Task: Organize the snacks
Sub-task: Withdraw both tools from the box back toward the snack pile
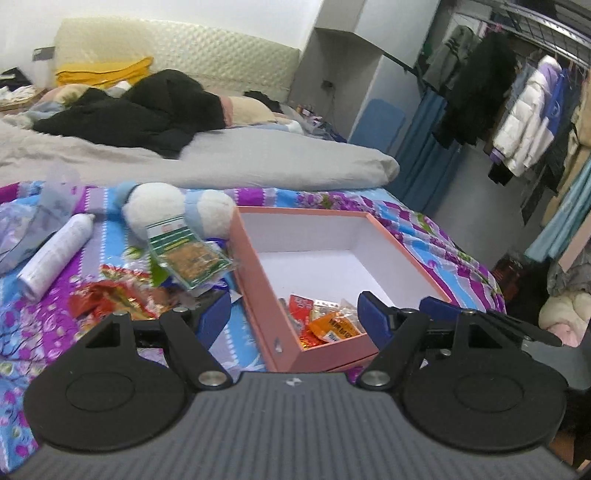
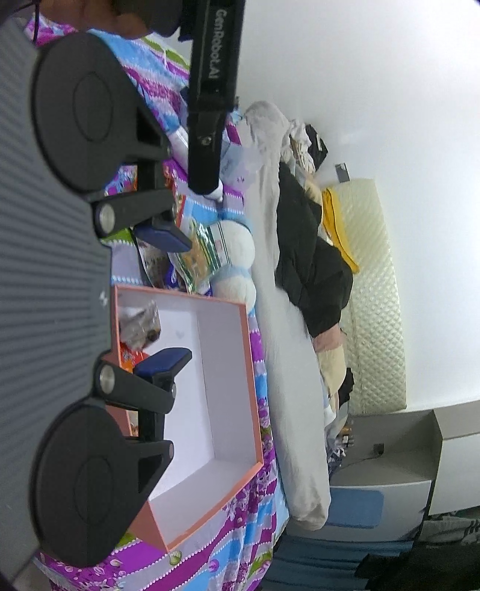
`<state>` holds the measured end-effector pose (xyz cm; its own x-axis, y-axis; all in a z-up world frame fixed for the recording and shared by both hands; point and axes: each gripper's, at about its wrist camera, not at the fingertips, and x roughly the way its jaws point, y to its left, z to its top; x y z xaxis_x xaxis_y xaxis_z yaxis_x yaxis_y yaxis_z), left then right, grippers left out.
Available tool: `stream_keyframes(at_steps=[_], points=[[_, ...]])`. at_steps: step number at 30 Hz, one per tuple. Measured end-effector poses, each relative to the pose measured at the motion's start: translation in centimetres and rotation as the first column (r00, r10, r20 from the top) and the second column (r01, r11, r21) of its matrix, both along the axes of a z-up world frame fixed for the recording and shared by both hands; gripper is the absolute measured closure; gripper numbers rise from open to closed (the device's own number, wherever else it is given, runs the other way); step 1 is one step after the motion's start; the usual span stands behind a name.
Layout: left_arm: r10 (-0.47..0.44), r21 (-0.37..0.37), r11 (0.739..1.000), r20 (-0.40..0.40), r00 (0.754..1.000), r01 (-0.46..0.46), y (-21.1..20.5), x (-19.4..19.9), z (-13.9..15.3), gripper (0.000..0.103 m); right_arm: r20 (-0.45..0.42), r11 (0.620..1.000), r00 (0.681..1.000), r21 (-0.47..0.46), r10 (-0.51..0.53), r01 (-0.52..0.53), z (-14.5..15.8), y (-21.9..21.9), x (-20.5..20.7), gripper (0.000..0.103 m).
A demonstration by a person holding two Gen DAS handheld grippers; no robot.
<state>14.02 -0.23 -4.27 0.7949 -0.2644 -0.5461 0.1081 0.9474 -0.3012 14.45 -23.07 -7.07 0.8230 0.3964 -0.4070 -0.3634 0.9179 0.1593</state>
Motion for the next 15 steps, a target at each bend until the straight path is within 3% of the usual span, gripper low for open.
stream_keyframes(at_steps=[11, 15], points=[[0.039, -0.014, 0.999, -0.027, 0.999, -0.039, 2.5, -4.6, -0.8, 0.024, -0.009, 0.999, 0.999, 0.007, 0.033, -0.033, -0.4, 1.7, -3.5, 0.043], [0.062, 0.094, 0.994, 0.022, 0.998, -0.064, 2.0, -6.6, -0.7, 0.024, -0.016, 0.999, 0.999, -0.003, 0.034, -0.034, -0.7, 2.1, -4.8, 0.043]])
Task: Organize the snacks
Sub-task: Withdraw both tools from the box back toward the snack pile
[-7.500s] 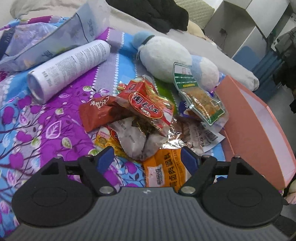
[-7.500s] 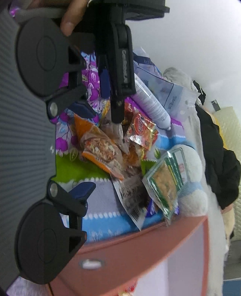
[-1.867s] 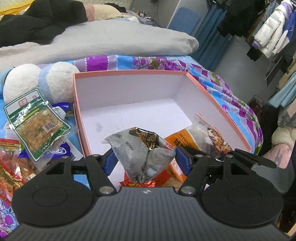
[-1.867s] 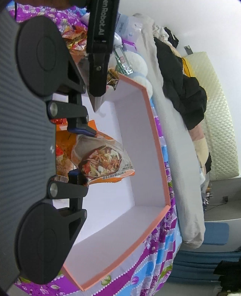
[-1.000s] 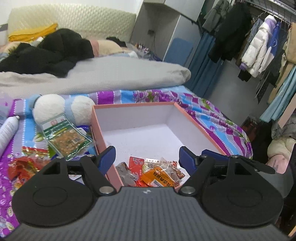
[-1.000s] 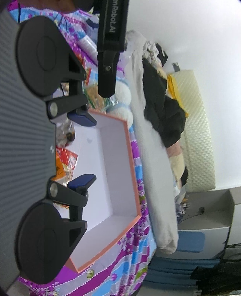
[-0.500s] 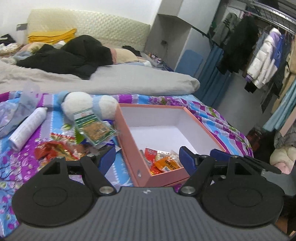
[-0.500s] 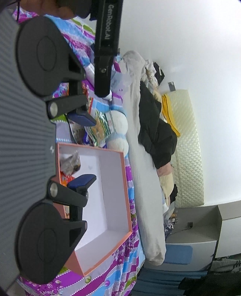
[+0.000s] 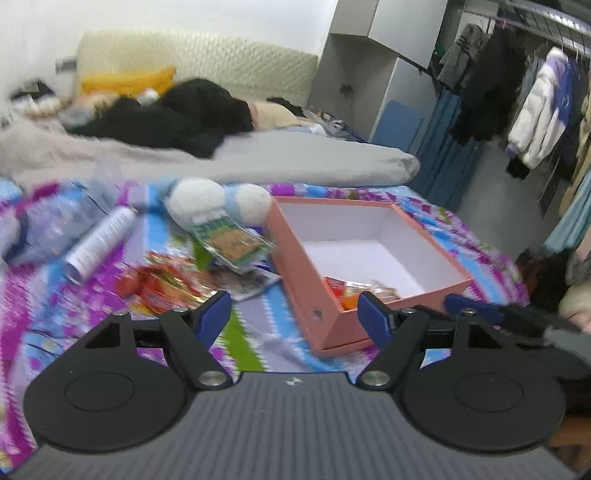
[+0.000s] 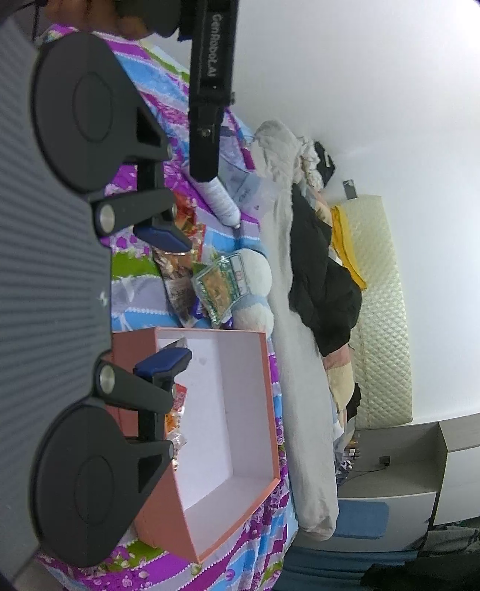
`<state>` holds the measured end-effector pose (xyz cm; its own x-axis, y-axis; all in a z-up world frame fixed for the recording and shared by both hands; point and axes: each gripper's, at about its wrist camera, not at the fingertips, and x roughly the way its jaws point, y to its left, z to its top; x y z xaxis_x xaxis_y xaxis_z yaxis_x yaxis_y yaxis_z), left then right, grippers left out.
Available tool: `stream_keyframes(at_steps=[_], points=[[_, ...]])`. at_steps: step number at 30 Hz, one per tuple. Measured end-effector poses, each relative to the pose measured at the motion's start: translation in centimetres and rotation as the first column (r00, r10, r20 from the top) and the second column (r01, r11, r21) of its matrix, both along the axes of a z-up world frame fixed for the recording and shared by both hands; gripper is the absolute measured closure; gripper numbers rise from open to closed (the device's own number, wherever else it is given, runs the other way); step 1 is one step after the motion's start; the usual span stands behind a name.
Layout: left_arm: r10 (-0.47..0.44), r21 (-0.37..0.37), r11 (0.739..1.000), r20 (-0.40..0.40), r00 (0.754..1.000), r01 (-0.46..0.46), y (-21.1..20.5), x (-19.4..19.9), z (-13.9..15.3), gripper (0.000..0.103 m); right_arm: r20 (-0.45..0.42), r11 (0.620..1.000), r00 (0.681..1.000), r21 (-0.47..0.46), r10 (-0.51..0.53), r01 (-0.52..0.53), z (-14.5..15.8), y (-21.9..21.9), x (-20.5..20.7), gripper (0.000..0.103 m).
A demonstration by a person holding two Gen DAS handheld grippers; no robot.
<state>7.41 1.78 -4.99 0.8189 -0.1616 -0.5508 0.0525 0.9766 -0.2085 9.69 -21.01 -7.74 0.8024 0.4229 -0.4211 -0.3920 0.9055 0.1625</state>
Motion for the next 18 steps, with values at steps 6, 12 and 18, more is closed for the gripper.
stream_keyframes(at_steps=[6, 12, 18], points=[[0.028, -0.041, 0.999, -0.006, 1.000, -0.028, 1.2, -2.2, -0.6, 0.024, 0.001, 1.000, 1.000, 0.010, 0.009, -0.009, -0.4, -0.3, -1.4, 0.043], [0.057, -0.056, 0.997, -0.040, 0.998, -0.059, 2.7, -2.2, -1.8, 0.024, -0.031, 1.000, 0.999, 0.000, 0.029, -0.029, -1.6, 0.6, -1.1, 0.043], [0.075, -0.075, 0.994, -0.069, 0.995, -0.080, 4.1, -0.6, -3.3, 0.024, -0.021, 0.998, 0.998, -0.037, 0.055, -0.056, -2.1, 1.7, -0.1, 0.043]])
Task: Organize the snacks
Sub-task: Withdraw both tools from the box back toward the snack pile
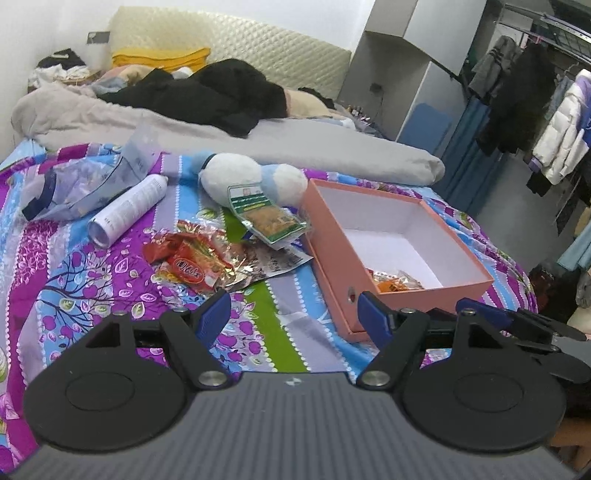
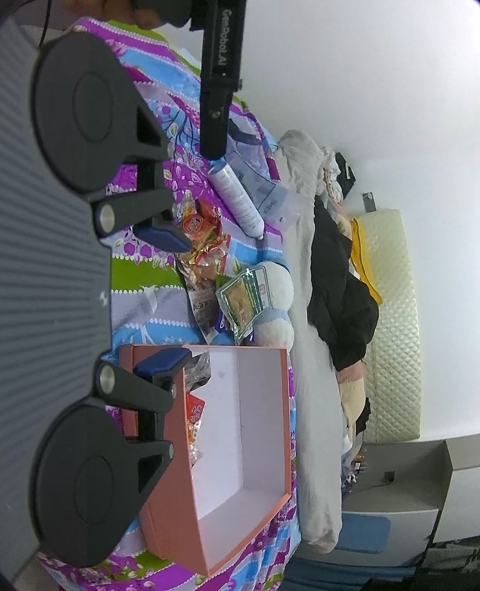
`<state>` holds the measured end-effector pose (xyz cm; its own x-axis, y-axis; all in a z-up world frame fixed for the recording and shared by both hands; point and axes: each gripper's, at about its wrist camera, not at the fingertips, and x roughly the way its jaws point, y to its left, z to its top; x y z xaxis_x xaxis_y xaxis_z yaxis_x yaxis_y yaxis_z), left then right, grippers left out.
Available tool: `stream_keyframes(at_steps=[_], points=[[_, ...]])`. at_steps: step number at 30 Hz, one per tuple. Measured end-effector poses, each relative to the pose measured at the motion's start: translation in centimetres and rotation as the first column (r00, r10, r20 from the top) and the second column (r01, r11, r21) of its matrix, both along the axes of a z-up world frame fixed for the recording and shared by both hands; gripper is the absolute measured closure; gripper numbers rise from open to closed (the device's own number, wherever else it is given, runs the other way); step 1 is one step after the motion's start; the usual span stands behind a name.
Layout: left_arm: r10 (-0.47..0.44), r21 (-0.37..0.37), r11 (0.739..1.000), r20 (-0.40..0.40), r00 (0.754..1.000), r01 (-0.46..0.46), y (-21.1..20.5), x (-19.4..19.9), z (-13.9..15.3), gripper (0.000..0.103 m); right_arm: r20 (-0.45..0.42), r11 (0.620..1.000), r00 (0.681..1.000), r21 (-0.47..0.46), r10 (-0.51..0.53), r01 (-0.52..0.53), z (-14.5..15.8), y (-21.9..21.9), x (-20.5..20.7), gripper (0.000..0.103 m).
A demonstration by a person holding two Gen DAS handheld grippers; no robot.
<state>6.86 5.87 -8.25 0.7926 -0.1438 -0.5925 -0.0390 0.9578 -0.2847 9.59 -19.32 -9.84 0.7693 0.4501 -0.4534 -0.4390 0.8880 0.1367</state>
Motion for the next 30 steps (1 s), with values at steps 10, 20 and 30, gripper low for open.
stream_keyframes(at_steps=[10, 20, 30], points=[[0.028, -0.003, 1.000, -0.045, 0.999, -0.028, 2.5, 3.7, -2.2, 0.024, 0.006, 0.999, 0.999, -0.014, 0.044, -0.044, -0.8, 2.7, 2.7, 0.043], [0.100, -0.069, 0.992, -0.079, 0.992, -0.106, 5.6, 6.6, -5.8, 0.024, 0.016, 0.996, 0.996, -0.033, 0.085, -0.085, -1.7, 5.3, 5.8, 0.044], [0.183, -0.203, 0.957, -0.128, 0.975, -0.206, 9.4, 12.2, -13.0, 0.024, 0.011, 0.988, 0.991, -0.088, 0.131, -0.130, -4.9, 9.3, 11.4, 0.045]])
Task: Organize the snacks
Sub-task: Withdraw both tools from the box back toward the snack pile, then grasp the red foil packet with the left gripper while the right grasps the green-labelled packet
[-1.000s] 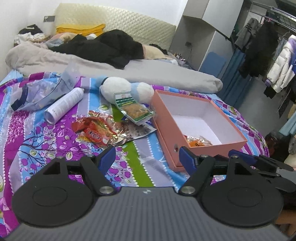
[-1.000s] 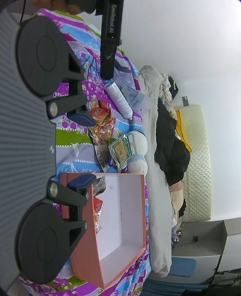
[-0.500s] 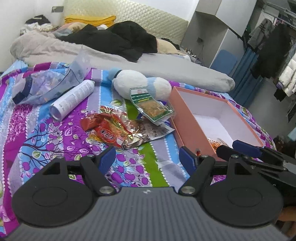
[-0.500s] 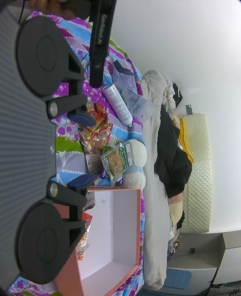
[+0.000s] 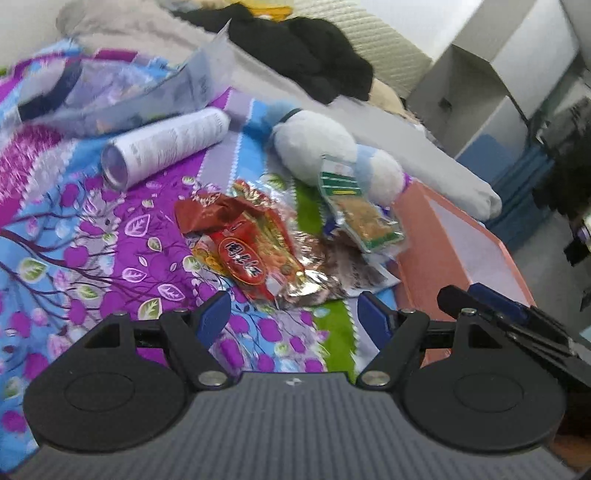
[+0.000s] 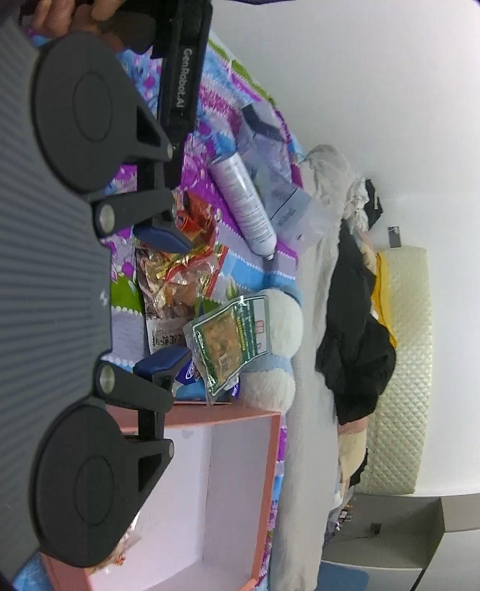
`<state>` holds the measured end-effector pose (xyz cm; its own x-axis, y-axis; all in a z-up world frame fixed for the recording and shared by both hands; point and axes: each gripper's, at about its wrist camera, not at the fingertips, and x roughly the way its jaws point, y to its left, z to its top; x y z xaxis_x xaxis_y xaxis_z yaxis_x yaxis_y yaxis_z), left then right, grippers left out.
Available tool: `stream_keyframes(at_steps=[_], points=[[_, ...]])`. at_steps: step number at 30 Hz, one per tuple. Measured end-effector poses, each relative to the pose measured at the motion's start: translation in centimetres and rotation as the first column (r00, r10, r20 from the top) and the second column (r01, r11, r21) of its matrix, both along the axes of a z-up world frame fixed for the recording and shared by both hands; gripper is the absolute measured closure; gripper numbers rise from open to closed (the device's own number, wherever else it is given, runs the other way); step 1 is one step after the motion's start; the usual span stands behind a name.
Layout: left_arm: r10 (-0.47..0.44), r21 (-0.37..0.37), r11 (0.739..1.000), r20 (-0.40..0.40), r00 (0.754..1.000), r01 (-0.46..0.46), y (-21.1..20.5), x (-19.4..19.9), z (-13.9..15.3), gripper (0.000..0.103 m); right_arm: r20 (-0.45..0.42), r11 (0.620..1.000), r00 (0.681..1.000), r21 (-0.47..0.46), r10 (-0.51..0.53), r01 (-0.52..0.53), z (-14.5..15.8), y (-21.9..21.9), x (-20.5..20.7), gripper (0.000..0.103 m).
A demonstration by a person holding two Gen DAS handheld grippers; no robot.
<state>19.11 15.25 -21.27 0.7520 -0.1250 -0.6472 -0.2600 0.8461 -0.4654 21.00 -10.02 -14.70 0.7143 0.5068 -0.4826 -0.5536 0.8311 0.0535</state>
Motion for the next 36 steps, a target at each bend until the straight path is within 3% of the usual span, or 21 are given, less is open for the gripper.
stream_keyframes(at_steps=[4, 10, 14, 18, 24, 26, 28, 31, 36], points=[[0.023, -0.049, 0.999, -0.016, 1.000, -0.024, 0.9, 2.5, -2.3, 0.024, 0.019, 0.997, 1.000, -0.080, -0.012, 0.013, -1.6, 2.0, 2.2, 0.045], [0.031, -0.015, 0.999, -0.060, 0.998, -0.032, 1.0, 5.5, -4.8, 0.024, 0.056, 0.976, 0.998, -0.214, -0.029, 0.040, -4.0, 4.6, 4.8, 0.048], [0.017, 0.056, 0.998, -0.099, 0.995, -0.011, 1.0, 7.0, -6.2, 0.020, 0.114, 0.948, 0.993, -0.314, -0.014, 0.050, -5.3, 6.4, 5.6, 0.051], [-0.003, 0.073, 0.997, -0.079, 0.997, 0.008, 1.0, 7.6, -6.9, 0.017, 0.181, 0.917, 0.983, -0.392, 0.003, 0.070, -6.3, 7.8, 6.2, 0.051], [-0.022, 0.108, 0.994, -0.056, 0.998, 0.028, 0.9, 8.4, -7.5, 0.018, 0.246, 0.868, 0.969, -0.481, -0.003, 0.125, -8.3, 9.0, 7.2, 0.065], [-0.033, 0.129, 0.991, -0.057, 0.998, 0.040, 0.7, 8.8, -7.6, 0.018, 0.242, 0.867, 0.970, -0.483, 0.001, 0.120, -8.6, 8.9, 7.5, 0.071], [-0.035, 0.137, 0.990, -0.057, 0.998, 0.042, 0.6, 8.9, -7.7, 0.018, 0.239, 0.869, 0.971, -0.482, 0.004, 0.115, -8.6, 9.0, 7.6, 0.084], [-0.042, 0.166, 0.985, -0.061, 0.997, 0.051, 0.2, 9.0, -7.8, 0.018, 0.244, 0.878, 0.970, -0.465, 0.003, 0.115, -8.1, 9.2, 7.0, 0.093], [-0.040, 0.222, 0.974, -0.052, 0.998, 0.051, -0.4, 9.5, -8.3, 0.020, 0.229, 0.897, 0.973, -0.430, -0.003, 0.105, -7.2, 8.3, 6.4, 0.096]])
